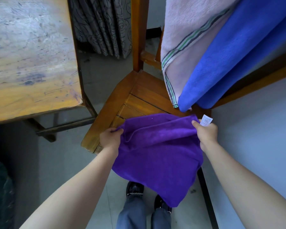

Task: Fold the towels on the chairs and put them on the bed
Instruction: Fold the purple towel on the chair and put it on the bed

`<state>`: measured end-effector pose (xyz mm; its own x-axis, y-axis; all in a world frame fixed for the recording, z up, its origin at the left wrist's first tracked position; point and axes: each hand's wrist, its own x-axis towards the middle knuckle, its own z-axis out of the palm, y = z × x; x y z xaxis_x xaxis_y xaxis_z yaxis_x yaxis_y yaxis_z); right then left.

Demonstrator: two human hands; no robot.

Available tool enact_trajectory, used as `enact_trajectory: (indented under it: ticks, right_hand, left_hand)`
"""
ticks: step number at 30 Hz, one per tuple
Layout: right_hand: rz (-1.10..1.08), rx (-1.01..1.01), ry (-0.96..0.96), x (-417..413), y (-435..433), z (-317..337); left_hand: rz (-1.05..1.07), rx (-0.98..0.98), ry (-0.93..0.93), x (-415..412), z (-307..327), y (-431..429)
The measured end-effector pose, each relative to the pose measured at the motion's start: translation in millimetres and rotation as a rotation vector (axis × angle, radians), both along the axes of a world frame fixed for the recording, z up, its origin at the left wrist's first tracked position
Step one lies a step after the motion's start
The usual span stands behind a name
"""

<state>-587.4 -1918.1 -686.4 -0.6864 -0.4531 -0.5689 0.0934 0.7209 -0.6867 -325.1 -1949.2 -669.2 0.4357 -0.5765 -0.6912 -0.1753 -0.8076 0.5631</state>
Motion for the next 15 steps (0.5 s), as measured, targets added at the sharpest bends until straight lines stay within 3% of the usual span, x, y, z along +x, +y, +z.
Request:
enact_trajectory:
  ticks: [7,15]
  right_hand:
    - [-0.023,-0.125,-0.098,-15,30,39]
    - [0.236,-0.118,-0.117,-50,83,146]
  left_hand:
    - [0.217,-0.167,0.206,27,43,25]
    - [0.103,-0.381,0.374,66,129,89]
